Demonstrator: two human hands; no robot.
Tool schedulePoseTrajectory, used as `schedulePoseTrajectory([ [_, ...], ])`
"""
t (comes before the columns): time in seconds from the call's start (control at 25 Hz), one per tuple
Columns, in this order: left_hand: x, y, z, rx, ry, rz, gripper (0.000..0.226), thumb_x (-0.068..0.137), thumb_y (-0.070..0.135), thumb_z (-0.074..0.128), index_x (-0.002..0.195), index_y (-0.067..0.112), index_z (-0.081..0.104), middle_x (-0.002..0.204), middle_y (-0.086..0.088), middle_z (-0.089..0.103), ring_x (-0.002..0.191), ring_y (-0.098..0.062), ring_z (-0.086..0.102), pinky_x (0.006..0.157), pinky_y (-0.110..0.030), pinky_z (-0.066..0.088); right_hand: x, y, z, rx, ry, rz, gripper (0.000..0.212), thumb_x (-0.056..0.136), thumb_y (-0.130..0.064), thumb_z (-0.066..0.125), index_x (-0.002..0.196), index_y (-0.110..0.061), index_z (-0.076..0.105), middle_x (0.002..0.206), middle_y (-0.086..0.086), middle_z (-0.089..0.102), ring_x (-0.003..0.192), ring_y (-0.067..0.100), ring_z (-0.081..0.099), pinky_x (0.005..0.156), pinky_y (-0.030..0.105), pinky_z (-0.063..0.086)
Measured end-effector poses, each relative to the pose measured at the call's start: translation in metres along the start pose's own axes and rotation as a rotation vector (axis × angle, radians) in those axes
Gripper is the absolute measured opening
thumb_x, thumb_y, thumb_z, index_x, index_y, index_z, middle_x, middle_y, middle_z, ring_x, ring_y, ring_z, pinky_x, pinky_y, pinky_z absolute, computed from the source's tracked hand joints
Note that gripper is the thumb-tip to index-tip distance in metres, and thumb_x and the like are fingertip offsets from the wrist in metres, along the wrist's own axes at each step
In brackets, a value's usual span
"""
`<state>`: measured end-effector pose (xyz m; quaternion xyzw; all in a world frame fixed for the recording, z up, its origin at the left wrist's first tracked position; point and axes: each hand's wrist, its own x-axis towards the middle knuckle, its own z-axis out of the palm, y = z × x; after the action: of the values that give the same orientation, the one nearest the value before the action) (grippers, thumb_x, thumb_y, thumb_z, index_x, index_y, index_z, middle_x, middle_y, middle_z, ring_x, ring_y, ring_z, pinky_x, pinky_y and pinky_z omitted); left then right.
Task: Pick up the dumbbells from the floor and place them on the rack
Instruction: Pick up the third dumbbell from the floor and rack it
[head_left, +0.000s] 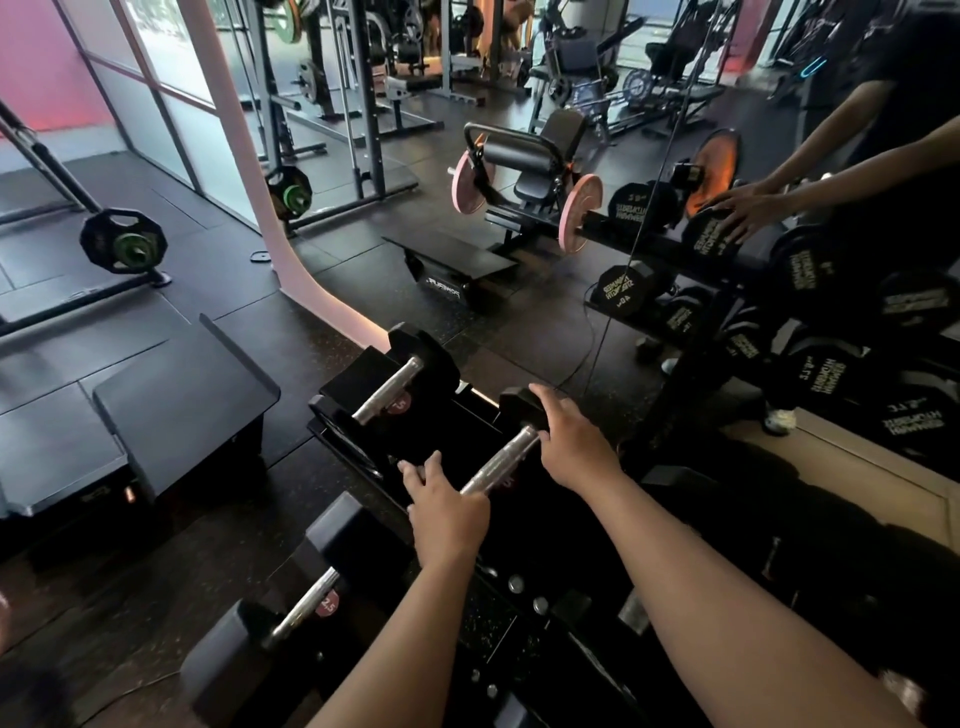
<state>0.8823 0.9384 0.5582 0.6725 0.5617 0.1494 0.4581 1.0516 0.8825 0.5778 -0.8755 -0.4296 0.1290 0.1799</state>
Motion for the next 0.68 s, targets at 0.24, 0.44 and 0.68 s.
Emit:
schedulePoseTrajectory([
  [0.24, 0.001, 0.000, 0.001, -0.011, -0.015, -0.004, 0.074, 0.087, 0.001, 0.057, 0.151, 0.017, 0.024, 0.163, -0.007, -0.011, 0.120, -0.036, 0.052, 0.079, -0.038, 0.055, 0.005, -0.007, 0.008, -0.075, 0.018, 0.006, 0.085, 0.089, 0.004, 0.050, 0.157, -0.033, 0.015, 0.140, 0.017, 0.044, 0.113, 0.039, 0.057, 0.086, 0.041, 0.049],
  [0.44, -0.008, -0.004, 0.008, -0.073, 0.011, -0.061, 0.063, 0.091, 0.008, 0.055, 0.147, 0.013, 0.028, 0.161, -0.011, -0.001, 0.118, -0.035, 0.053, 0.089, -0.044, 0.051, 0.015, -0.017, 0.014, -0.160, -0.001, -0.018, 0.089, 0.088, 0.005, 0.052, 0.158, -0.033, 0.014, 0.146, 0.018, 0.035, 0.116, 0.039, 0.048, 0.091, 0.047, 0.050],
  [0.68, -0.011, -0.006, 0.012, -0.071, 0.050, -0.068, 0.061, 0.090, 0.014, 0.057, 0.145, 0.018, 0.030, 0.161, -0.006, 0.003, 0.119, -0.034, 0.052, 0.090, -0.044, 0.051, 0.017, -0.008, 0.014, -0.155, -0.037, -0.046, 0.089, 0.089, 0.001, 0.051, 0.158, -0.036, 0.010, 0.144, 0.017, 0.034, 0.118, 0.037, 0.045, 0.092, 0.049, 0.049],
])
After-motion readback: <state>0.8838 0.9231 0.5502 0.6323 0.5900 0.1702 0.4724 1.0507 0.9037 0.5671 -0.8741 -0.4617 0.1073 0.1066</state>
